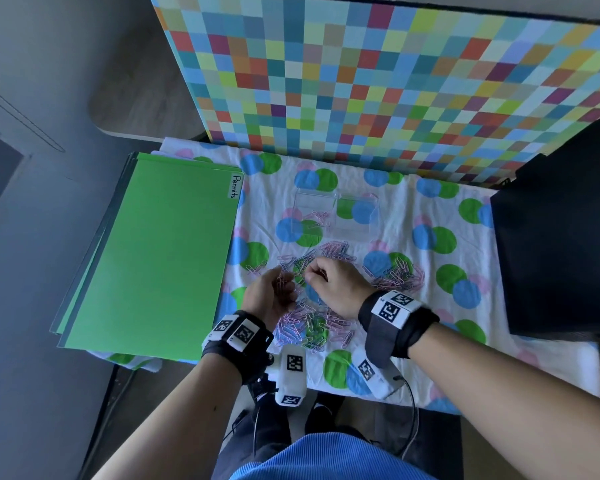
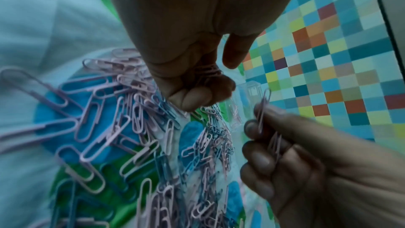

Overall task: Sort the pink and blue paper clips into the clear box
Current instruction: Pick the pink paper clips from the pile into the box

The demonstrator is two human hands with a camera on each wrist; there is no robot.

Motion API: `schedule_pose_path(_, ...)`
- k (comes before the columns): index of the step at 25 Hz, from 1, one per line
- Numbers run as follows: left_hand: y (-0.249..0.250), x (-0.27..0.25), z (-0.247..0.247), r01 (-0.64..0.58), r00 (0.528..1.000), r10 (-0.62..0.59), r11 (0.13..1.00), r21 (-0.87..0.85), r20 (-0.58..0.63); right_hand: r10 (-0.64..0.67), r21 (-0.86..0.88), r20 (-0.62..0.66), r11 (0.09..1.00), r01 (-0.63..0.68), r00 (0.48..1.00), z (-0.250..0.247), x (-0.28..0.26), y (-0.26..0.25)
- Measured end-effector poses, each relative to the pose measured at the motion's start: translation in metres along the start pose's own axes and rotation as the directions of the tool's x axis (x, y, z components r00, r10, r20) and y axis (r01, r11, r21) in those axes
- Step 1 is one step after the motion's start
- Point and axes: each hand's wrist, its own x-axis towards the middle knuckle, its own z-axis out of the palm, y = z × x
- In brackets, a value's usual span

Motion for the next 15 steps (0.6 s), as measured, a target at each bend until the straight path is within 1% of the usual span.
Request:
schedule_pose_path(2,-0.002,-0.001,0.006,0.012,1.0,-0.012,0.999,-0.051,0.003,-0.079,-0.067,-0.012,0.995,0.078,0.997,-0.002,0.001,-0.008)
schedule_pose_path(6,-0.001,-0.007,0.019,0.019,0.997,-0.011,0.993,-0.116,0.07,-0.152,-0.209,0.015,0.966,0.151,0.988,-0.003,0.003,-0.021)
schedule_pose_path(9,0.0,-0.006,0.024,0.014,0.994,0.004,0.987,-0.163,0.106,-0.177,-0.261,0.095,0.945,0.196,0.98,-0.005,0.0,-0.026)
schedule_pose_path(11,0.001,-0.006,0.027,0.01,0.994,0.01,0.984,-0.176,0.111,-0.203,-0.256,0.099,0.941,0.222,0.974,-0.006,-0.004,-0.028)
schedule_pose_path(12,0.003,-0.006,0.029,0.009,0.995,0.009,0.985,-0.175,0.104,-0.222,-0.241,0.072,0.942,0.233,0.972,-0.008,-0.007,-0.027)
schedule_pose_path(13,0.007,-0.006,0.032,0.01,0.996,0.004,0.986,-0.168,0.086,-0.242,-0.218,0.019,0.946,0.24,0.97,-0.011,-0.011,-0.025)
schedule_pose_path(15,0.021,-0.002,0.043,0.016,0.999,-0.008,0.985,-0.171,0.043,-0.245,-0.157,-0.13,0.962,0.224,0.961,-0.02,-0.018,-0.017)
